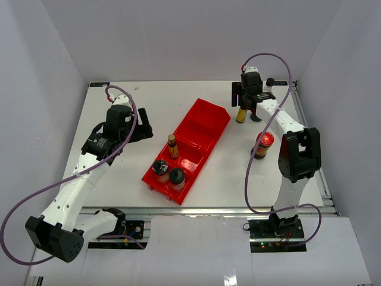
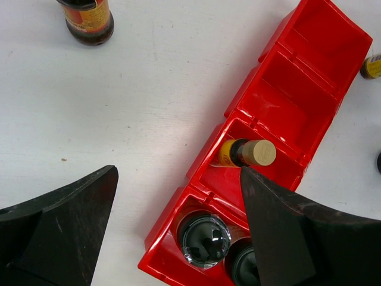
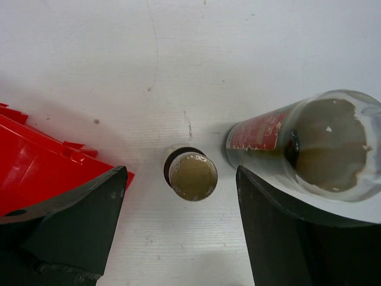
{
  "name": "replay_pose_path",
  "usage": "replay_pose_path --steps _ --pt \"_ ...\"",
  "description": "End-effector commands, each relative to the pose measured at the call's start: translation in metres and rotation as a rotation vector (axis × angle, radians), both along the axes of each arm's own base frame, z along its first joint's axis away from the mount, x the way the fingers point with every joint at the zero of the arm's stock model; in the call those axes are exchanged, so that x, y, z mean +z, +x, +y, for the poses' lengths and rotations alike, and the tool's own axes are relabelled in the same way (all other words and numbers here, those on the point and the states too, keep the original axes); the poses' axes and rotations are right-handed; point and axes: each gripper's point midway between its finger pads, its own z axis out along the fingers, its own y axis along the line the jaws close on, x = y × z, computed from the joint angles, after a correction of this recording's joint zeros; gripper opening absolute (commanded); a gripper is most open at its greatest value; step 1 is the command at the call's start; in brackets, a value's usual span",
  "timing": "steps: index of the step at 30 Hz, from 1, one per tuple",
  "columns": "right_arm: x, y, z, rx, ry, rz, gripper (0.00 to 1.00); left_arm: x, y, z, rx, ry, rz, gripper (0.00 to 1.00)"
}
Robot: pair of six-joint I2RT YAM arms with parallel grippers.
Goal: Organize the condiment bottles
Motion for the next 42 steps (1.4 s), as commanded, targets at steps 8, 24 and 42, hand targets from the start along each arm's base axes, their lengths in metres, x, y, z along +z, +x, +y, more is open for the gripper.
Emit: replay_pose_path --steps 8,24,42 --pt "0.009 0.026 -0.006 -0.015 0.004 -0.064 0.75 0.013 -0.001 0.002 -0.003 -0.007 -0.05 0.95" --pt "-0.005 0.022 -0.011 0.0 0.013 -0.038 0.55 0.015 -0.003 0.004 0.011 -0.009 -0.049 0.95" --pt "0.032 0.003 -0.011 0.059 0.027 -0.052 0.08 0.033 -0.006 0.004 0.009 -0.028 -0.072 0.95"
